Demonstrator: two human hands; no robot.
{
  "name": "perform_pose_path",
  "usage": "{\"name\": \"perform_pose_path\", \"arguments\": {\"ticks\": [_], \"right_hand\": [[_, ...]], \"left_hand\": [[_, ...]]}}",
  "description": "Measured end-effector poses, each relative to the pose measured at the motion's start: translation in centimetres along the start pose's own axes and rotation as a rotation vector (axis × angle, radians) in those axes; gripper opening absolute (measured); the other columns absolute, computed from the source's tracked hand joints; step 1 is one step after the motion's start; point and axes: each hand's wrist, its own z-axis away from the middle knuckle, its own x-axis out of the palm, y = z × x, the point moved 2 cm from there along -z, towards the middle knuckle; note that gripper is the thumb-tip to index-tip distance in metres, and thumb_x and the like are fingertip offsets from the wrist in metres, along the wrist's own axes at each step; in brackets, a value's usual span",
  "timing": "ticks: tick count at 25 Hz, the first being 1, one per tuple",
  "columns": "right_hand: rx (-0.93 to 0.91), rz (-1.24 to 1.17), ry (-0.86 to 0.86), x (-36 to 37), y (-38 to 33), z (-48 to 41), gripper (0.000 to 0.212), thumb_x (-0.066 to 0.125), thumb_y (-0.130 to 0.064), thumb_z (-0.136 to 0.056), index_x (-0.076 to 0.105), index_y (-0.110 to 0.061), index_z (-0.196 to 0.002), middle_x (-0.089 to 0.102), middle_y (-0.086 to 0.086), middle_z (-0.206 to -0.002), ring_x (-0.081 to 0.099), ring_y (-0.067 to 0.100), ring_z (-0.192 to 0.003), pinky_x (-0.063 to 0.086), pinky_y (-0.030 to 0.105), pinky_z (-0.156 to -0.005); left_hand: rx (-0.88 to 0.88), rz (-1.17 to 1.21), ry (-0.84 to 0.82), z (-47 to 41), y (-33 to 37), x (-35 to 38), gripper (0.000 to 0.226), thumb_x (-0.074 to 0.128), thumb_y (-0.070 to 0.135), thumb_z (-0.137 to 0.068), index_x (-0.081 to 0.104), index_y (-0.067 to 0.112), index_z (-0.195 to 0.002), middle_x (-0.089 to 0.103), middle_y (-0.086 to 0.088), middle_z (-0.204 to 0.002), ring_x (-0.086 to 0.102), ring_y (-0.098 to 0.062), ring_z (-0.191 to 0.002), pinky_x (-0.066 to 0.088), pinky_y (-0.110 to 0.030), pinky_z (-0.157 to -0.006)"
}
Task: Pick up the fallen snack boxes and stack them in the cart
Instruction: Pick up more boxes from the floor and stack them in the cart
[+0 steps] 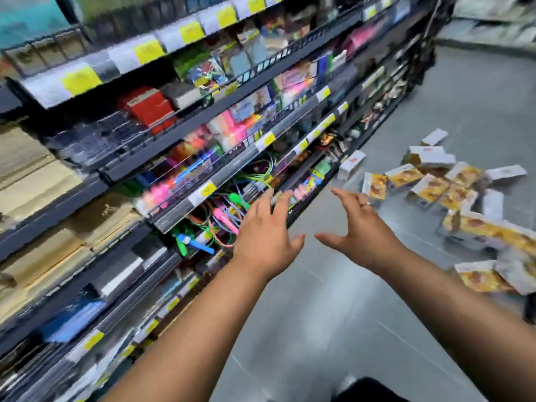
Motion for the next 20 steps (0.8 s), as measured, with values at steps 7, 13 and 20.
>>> {"name": "perform_pose_path", "arguments": {"ticks": [7,13,20], "right_hand": [[0.243,-0.004,0.119,-6.3,10.0,-2.4,0.089,0.074,-0.048,-0.078,0.022,-0.034,-0.149,0.027,0.001,-0.148,0.037,0.025,-0.133,0.036,0.034,-0.103],[0.37,-0.02,0.166,-13.3,20.4,-7.7,0.089,0.073,-0.047,-0.079,0.021,-0.034,-0.15,0.023,0.0,-0.152,0.031,0.025,-0.137,0.035,0.036,-0.102],[0.492,-0.034,0.223,-21.5,33.3,-12.9,0.09,0.076,-0.047,-0.075,0.025,-0.033,-0.148,0.026,0.003,-0.149,0.035,0.028,-0.135,0.037,0.04,-0.108]], "left_hand": [[0.227,0.004,-0.094,-9.8,8.3,4.0,0.083,0.059,0.052,-0.087,0.016,0.026,-0.153,0.015,-0.009,-0.159,0.019,-0.026,-0.145,0.018,-0.035,-0.117],[0.269,0.031,-0.15,-20.4,16.7,8.8,0.084,0.064,0.048,-0.084,0.019,0.026,-0.152,0.016,-0.01,-0.158,0.02,-0.027,-0.145,0.022,-0.039,-0.117],[0.377,0.054,-0.222,-31.8,28.6,15.3,0.084,0.065,0.048,-0.083,0.02,0.027,-0.151,0.018,-0.007,-0.157,0.025,-0.027,-0.142,0.03,-0.039,-0.112]]}}
